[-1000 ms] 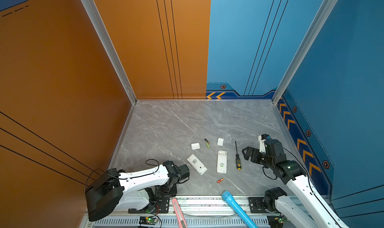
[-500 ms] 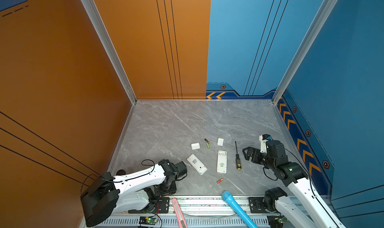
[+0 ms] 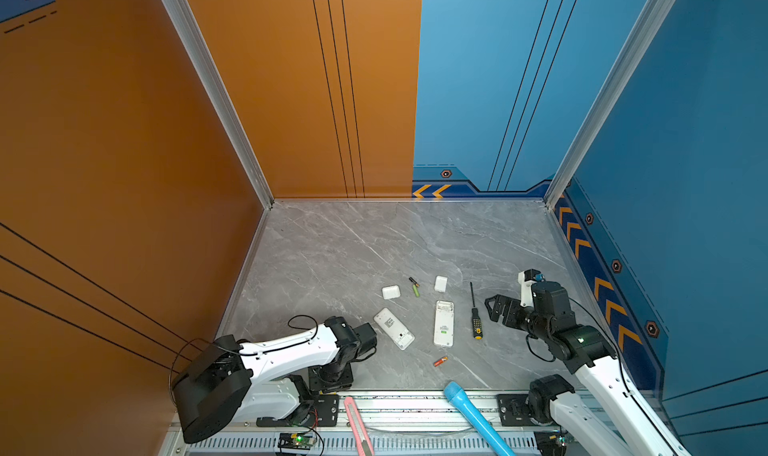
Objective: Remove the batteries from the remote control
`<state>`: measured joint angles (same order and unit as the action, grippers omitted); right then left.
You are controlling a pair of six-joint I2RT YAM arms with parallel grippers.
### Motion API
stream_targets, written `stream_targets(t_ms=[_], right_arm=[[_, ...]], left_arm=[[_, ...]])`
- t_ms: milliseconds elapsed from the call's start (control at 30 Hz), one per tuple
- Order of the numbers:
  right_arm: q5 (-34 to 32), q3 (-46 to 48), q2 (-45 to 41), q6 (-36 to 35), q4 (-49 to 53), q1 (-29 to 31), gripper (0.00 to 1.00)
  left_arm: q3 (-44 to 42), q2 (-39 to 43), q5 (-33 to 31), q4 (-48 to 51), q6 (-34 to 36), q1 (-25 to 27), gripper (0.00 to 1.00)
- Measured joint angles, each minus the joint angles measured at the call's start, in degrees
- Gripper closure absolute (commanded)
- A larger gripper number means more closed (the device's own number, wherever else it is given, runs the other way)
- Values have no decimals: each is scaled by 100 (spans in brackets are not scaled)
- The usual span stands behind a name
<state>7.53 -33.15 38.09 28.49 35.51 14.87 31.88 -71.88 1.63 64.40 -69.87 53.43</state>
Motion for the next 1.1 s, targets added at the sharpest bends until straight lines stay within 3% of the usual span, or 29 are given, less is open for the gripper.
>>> stream_targets(t_ms=[233, 433, 833, 933, 1100], right_arm=[[0, 0, 0, 0, 0, 0, 0], [2, 0, 0, 0, 0, -2, 0], [22, 0, -79, 0, 0, -7, 0], [24, 0, -107, 0, 0, -7, 0], [28, 0, -197, 0, 0, -7, 0]], left_arm=[[15, -57, 2, 22, 68, 44, 45], [-37, -63, -26, -17, 131, 103, 60], [-55, -17, -52, -52, 107, 146, 60], [-63, 37, -74, -79, 85, 170, 65], [-212, 516, -120, -304, -275, 166, 67]])
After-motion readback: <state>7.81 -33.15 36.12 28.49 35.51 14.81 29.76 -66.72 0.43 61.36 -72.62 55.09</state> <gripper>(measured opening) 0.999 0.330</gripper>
